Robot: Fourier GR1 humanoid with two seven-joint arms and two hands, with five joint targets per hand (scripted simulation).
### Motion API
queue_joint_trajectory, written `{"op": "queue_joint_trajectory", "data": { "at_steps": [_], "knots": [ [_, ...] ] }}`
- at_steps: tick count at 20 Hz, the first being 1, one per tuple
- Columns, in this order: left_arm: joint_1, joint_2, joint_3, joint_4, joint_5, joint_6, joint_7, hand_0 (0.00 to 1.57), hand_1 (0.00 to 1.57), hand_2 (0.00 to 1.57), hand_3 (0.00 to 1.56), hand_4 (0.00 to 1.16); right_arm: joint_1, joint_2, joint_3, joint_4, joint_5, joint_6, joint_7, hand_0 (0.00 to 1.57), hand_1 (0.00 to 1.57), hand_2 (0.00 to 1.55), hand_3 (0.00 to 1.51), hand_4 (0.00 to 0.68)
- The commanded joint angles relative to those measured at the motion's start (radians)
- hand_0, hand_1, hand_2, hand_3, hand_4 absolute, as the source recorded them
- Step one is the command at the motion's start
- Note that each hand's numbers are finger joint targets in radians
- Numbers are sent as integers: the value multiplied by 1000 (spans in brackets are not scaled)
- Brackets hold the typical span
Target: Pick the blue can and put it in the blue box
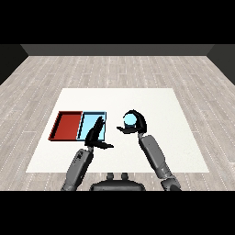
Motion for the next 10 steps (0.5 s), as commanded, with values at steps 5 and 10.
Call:
{"op": "queue_joint_trajectory", "data": {
  "at_steps": [5,10],
  "knots": [
    [-114,-1,-69,113,-24,106,-22,0,0,0,0,0,-40,18,10,37,24,34,-12,1436,1436,1454,1427,614],
    [-169,-1,-100,206,29,137,-59,0,0,0,0,0,-38,19,17,-13,15,53,15,1420,1420,1458,1426,615]
  ]
}}
